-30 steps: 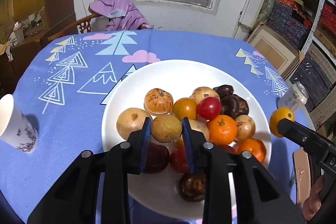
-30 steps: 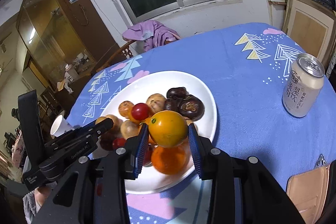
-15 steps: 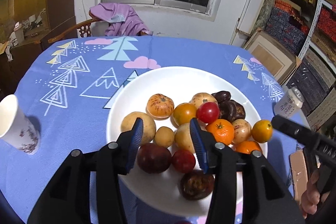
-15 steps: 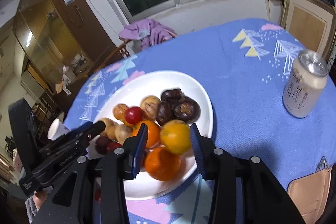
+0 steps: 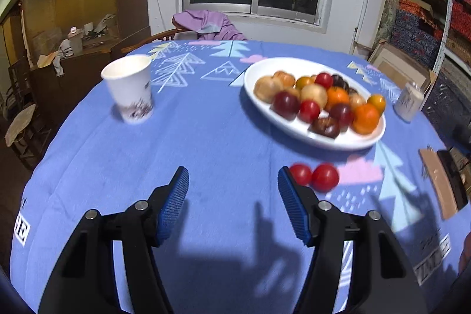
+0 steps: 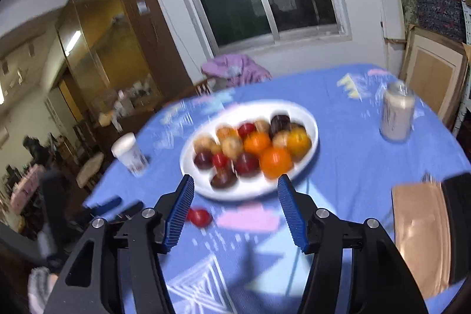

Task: Organize fruits
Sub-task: 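Move both open tools back toward the two red tomatoes on the cloth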

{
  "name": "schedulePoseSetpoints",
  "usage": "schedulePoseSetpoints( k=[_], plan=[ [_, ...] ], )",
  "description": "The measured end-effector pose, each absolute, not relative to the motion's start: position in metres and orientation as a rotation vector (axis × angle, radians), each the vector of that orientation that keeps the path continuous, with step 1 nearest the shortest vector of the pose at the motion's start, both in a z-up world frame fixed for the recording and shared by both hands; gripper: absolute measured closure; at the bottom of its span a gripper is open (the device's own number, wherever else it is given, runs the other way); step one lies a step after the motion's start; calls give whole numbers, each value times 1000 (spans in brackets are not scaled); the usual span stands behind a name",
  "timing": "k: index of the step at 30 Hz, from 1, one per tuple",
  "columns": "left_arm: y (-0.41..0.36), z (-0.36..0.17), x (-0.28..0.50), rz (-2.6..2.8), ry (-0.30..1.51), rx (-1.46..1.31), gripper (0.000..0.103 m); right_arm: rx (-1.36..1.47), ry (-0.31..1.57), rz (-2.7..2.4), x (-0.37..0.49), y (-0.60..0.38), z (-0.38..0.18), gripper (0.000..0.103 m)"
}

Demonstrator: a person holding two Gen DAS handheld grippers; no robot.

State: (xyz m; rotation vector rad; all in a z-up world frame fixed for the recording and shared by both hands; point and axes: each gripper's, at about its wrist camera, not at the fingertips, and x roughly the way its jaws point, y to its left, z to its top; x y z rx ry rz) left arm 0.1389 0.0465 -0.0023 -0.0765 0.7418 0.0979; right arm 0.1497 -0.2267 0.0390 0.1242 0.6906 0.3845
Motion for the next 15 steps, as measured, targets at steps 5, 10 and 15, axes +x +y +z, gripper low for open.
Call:
schedulePoseSetpoints(
  k=[5,10,15],
  plan=[
    [46,-9,133,93,731,-56,41,78,760,356,155,-217,14,43],
    [36,-16,138,88,738,-4,35,95,766,367,154,-220,14,36],
    [24,-21,147,29,759,26,35,113,779,372,153,-221,13,36]
  ],
)
